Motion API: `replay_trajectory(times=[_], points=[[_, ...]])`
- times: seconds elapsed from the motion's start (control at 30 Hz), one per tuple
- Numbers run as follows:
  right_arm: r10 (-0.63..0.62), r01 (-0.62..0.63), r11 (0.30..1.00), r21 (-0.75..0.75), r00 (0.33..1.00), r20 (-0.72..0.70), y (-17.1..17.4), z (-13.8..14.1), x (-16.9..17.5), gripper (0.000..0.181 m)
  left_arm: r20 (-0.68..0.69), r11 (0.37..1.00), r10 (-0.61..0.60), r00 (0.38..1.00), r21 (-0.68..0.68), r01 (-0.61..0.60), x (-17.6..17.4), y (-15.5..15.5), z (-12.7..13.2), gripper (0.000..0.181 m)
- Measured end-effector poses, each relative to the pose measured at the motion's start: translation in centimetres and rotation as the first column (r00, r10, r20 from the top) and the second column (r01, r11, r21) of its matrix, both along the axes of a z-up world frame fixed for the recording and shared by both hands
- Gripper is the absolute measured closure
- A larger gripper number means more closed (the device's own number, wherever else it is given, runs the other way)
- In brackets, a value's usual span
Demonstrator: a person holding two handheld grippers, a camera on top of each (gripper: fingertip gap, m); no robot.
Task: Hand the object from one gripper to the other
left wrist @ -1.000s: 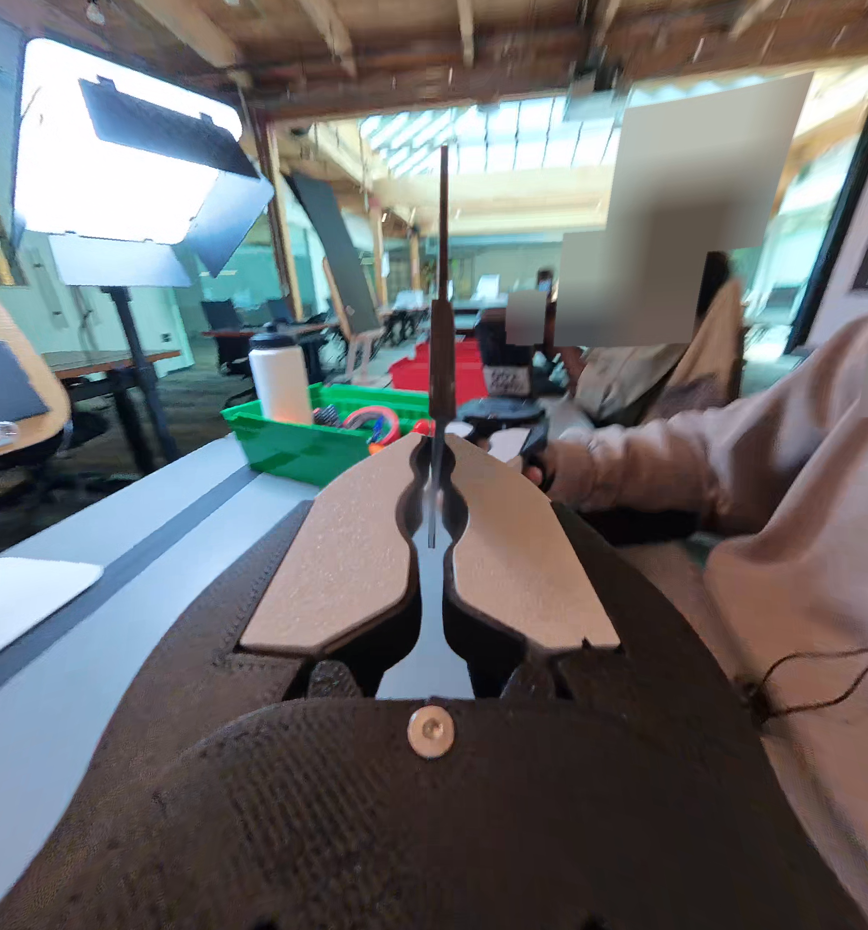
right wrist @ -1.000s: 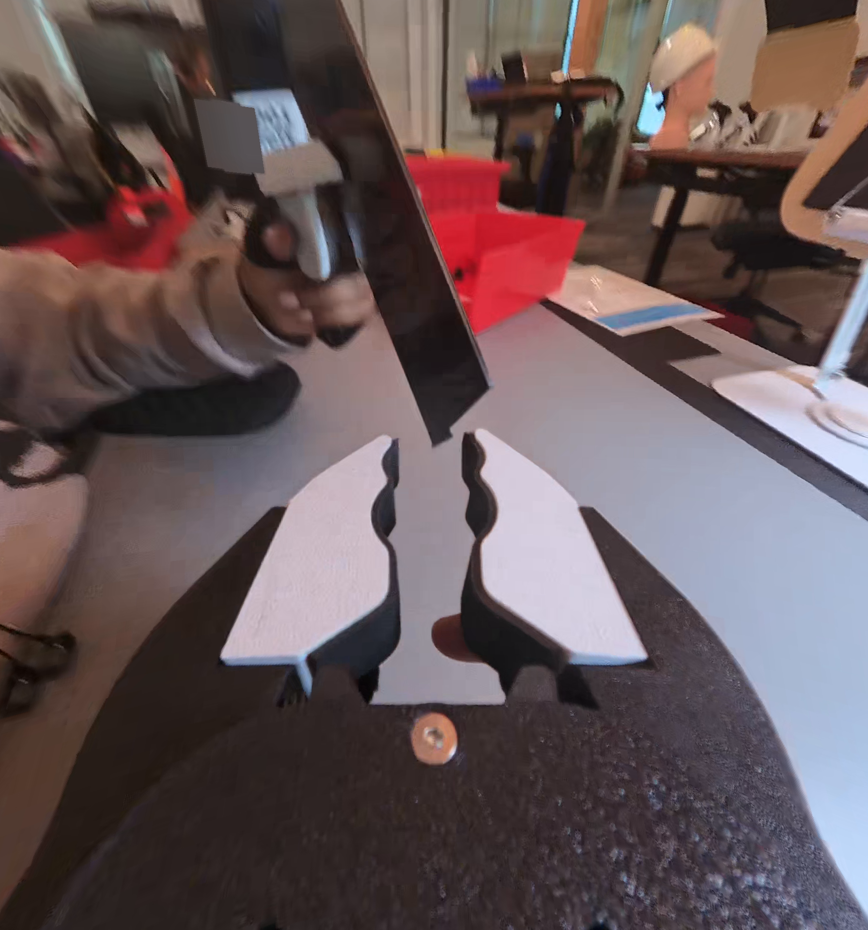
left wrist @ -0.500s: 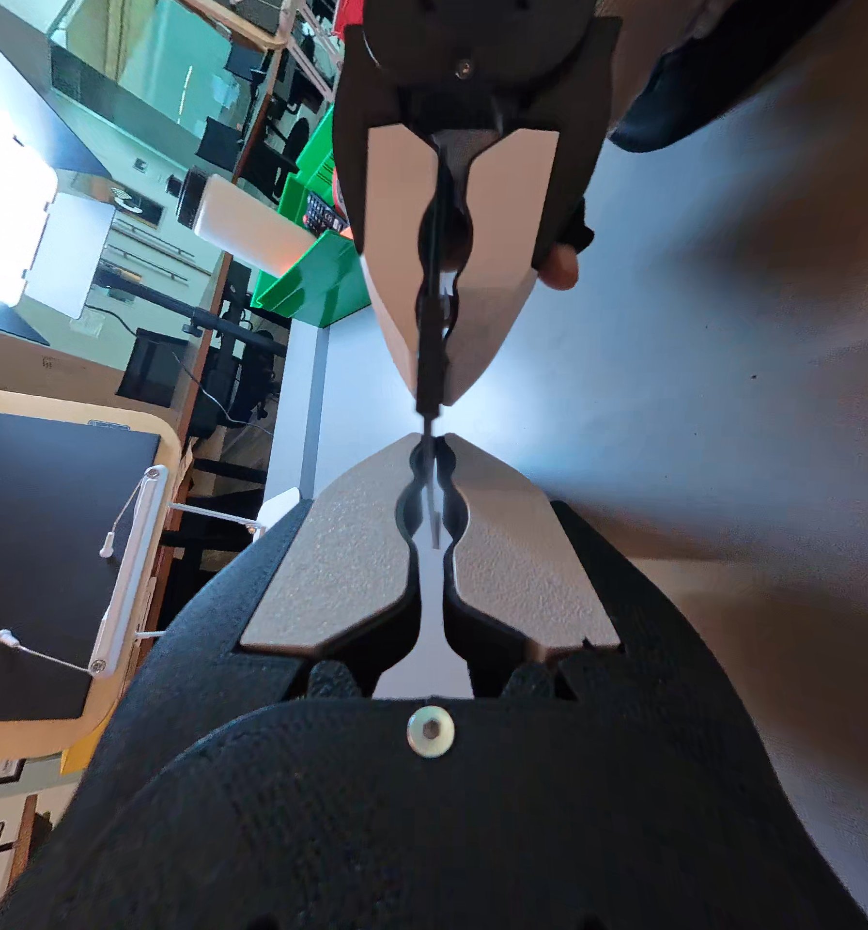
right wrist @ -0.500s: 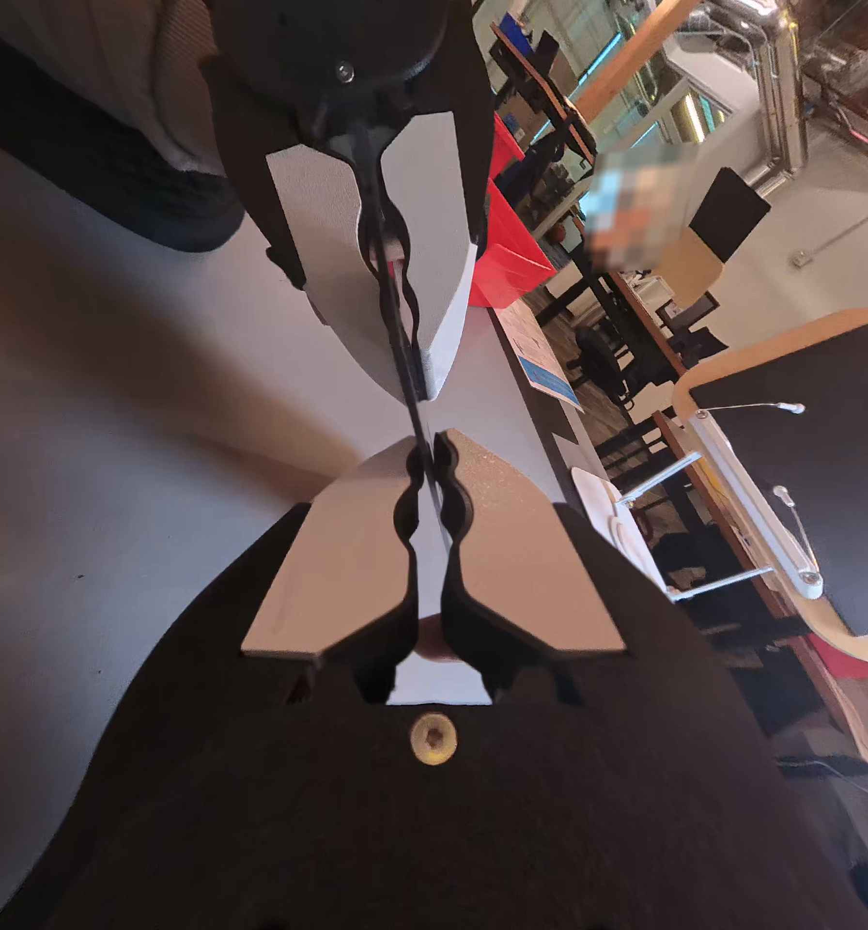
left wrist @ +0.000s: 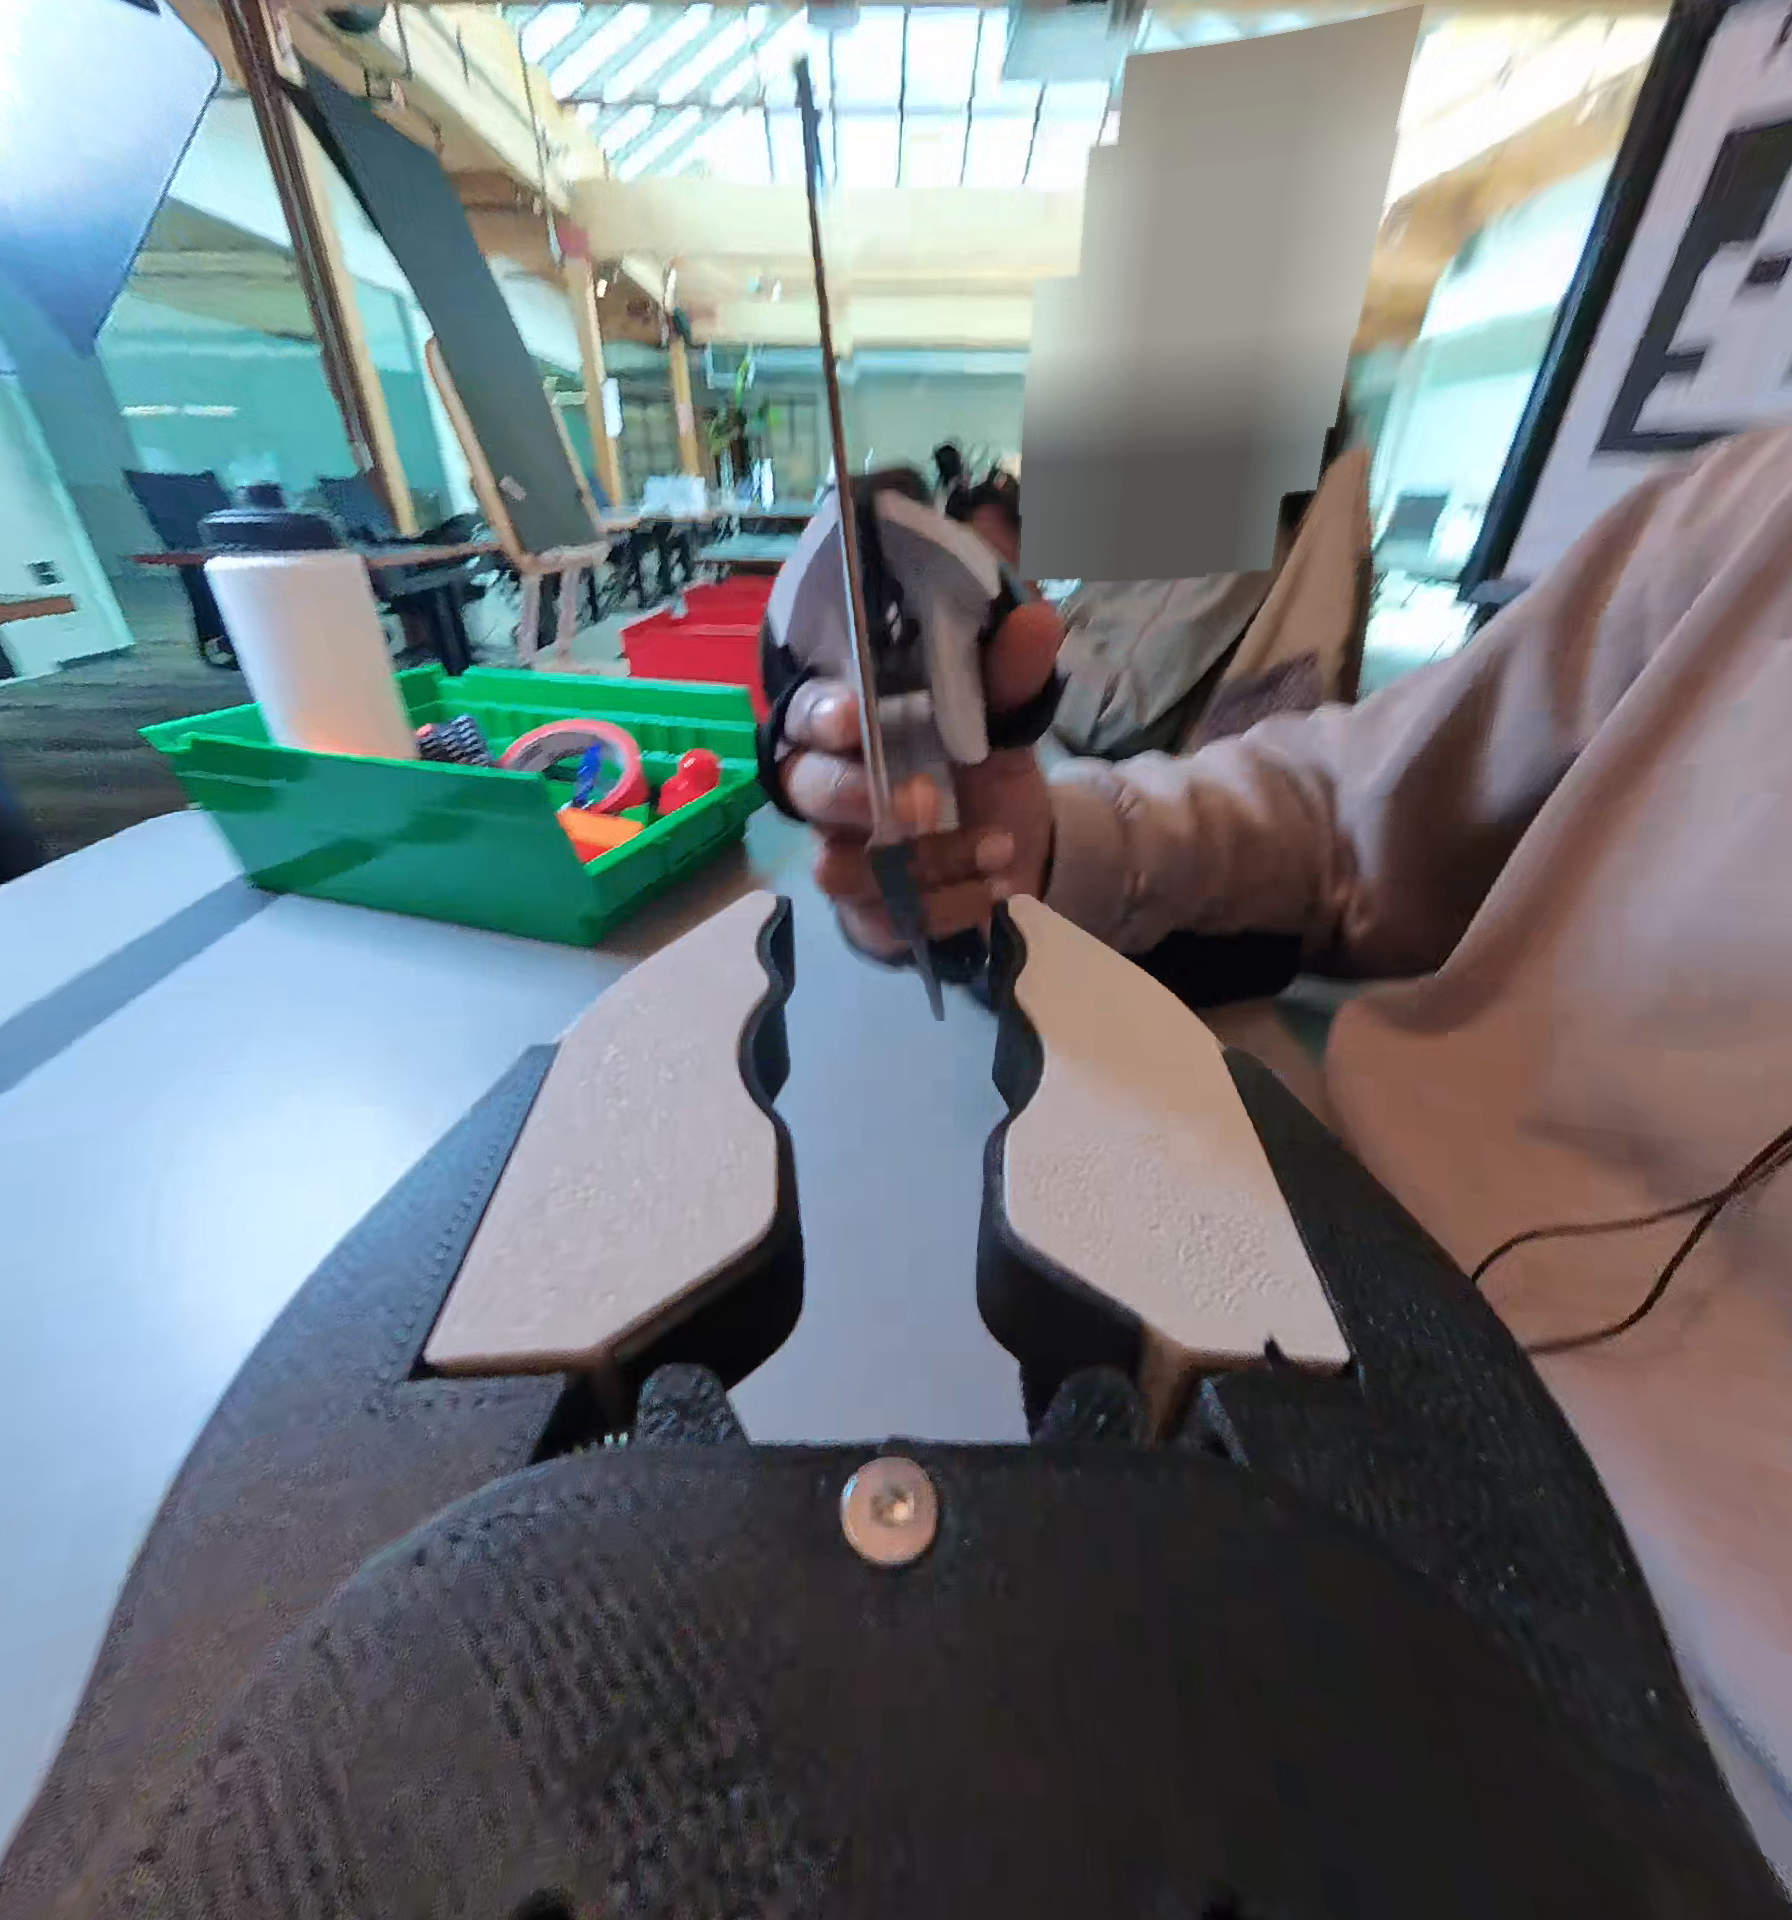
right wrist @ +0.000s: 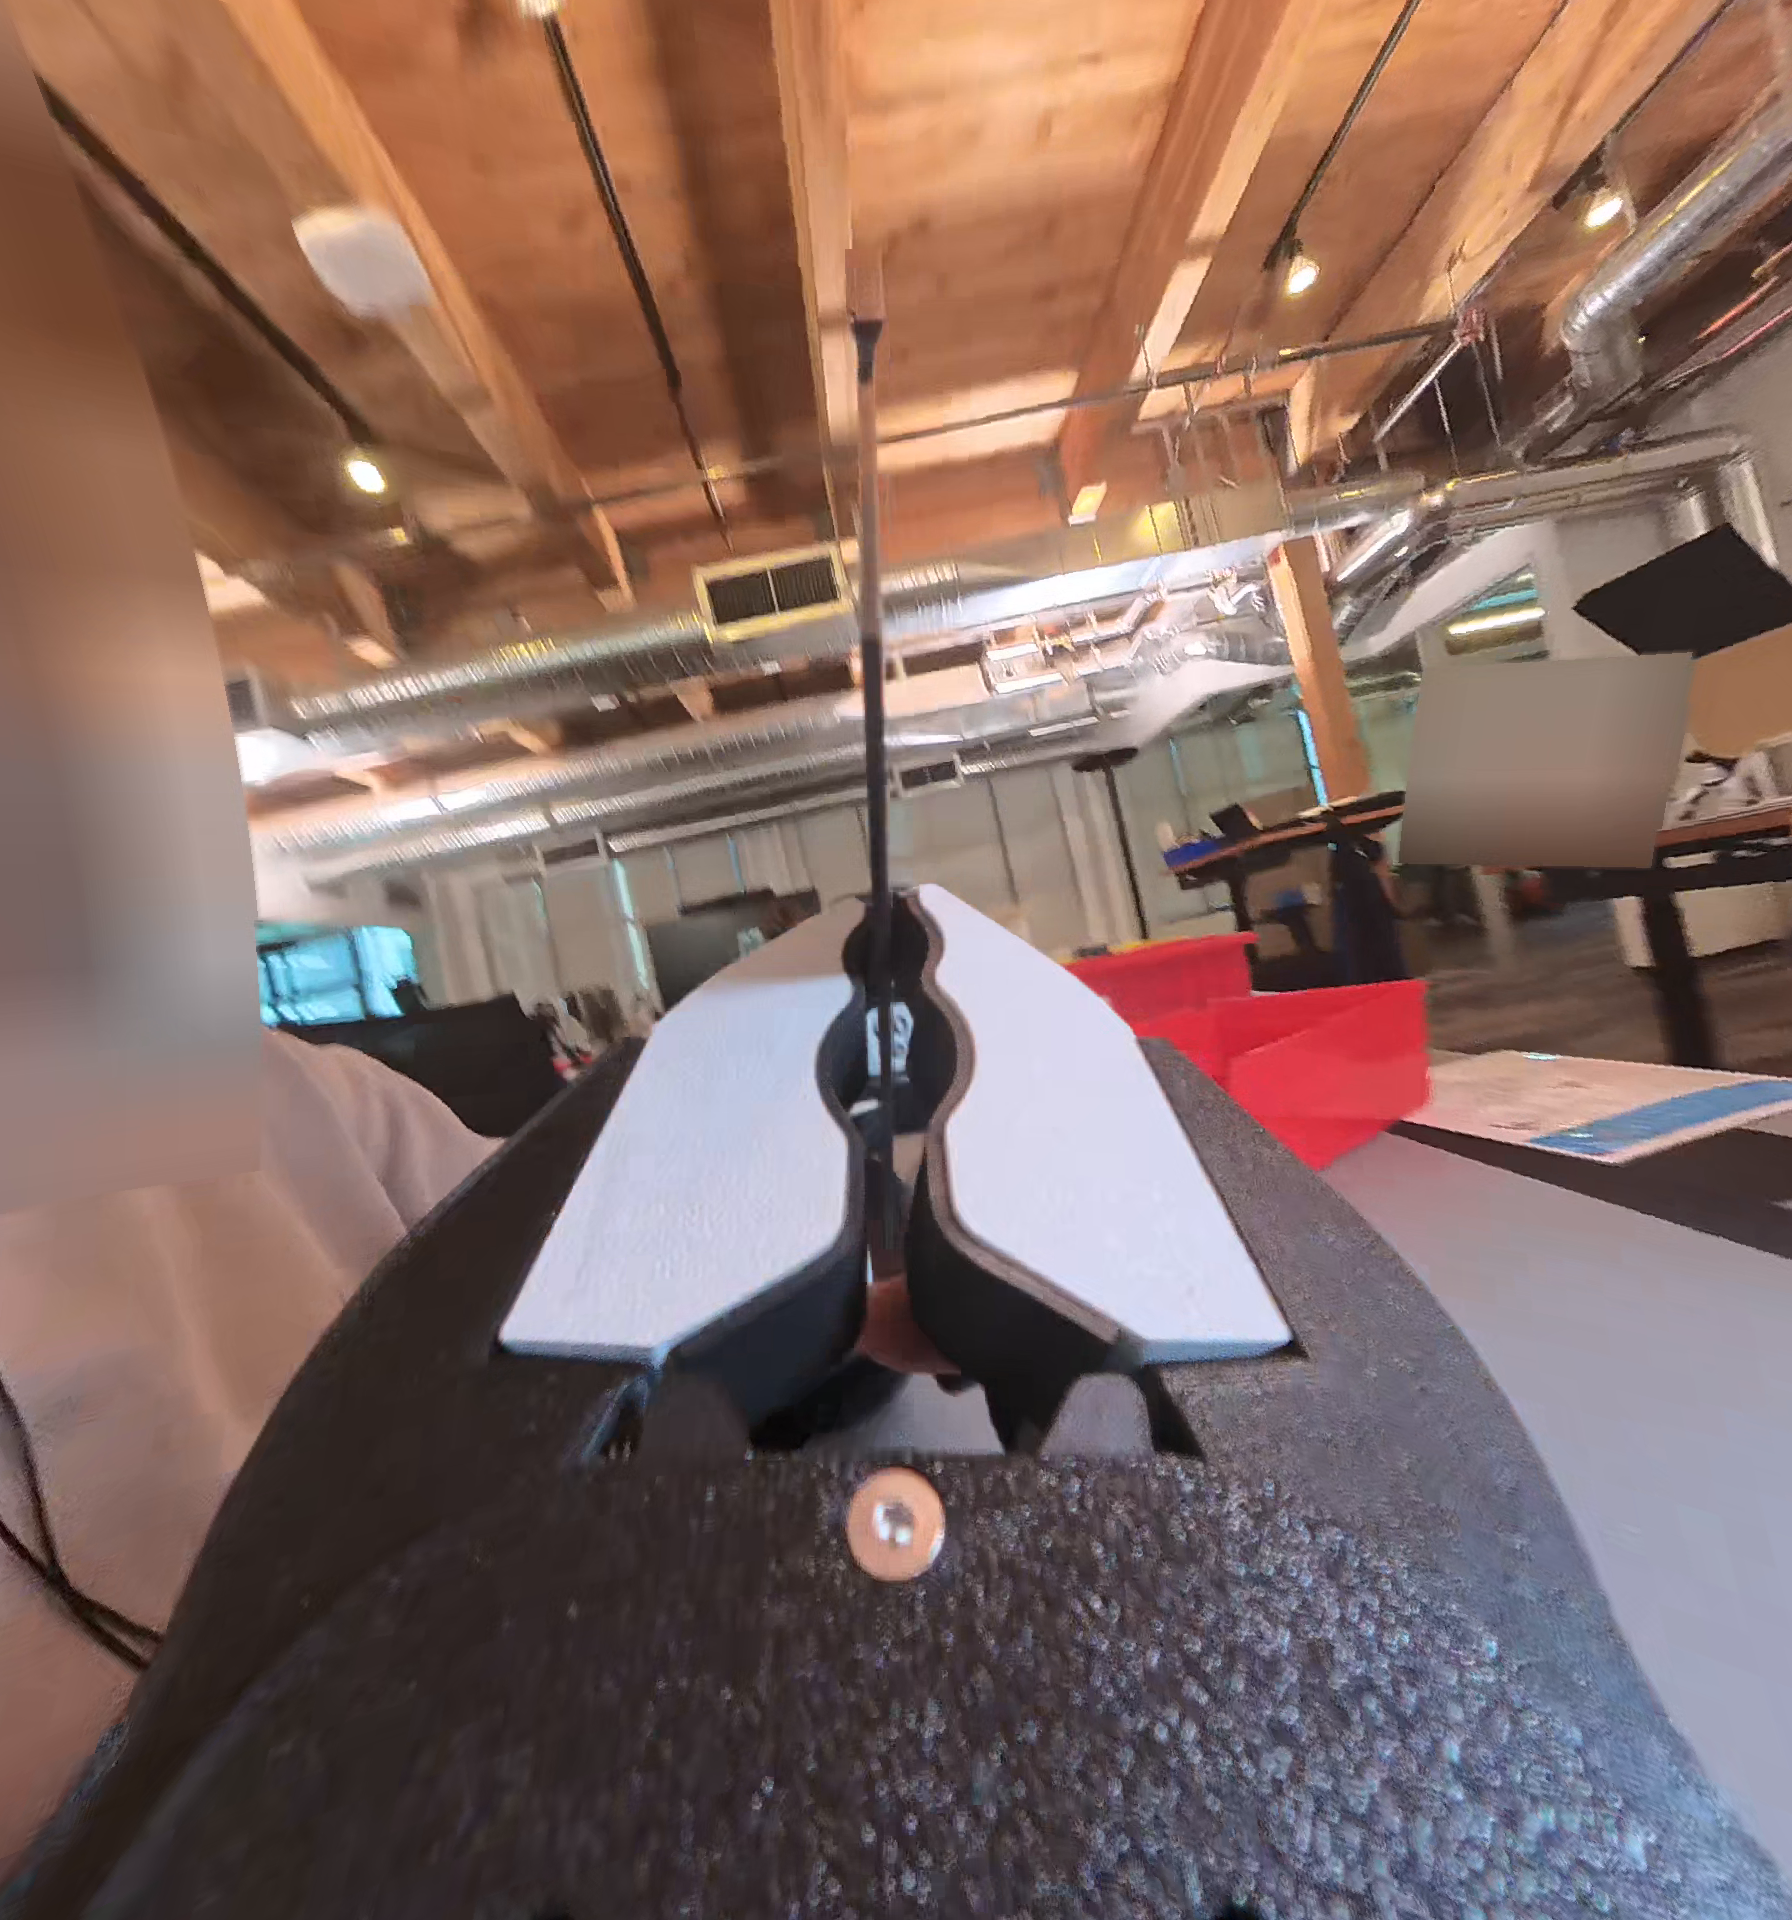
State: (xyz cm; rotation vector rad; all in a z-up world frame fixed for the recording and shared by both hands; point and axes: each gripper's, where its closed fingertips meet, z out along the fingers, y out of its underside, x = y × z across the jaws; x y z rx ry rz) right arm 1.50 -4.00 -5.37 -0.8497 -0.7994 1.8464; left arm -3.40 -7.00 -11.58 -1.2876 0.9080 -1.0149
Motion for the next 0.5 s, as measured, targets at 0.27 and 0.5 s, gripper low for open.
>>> replay_trajectory(times=[0.27, 0.5], points=[[-0.052, 0.049, 0.998, 0.028, 0.988, 0.146, 1.0, -1.3, -0.8, 0.164, 0.094, 0.997, 0.054, 0.994, -0.056, -0.049, -2.2, 1.0, 2.5, 0.179], [-0.439, 0.289, 0.885, 0.366, 0.781, 0.444, 7.0, -5.3, 0.0, 0.140, -0.386, 0.969, 0.246, 0.889, 0.101, -0.224, -7.2, 2.9, -0.8, 0.179]])
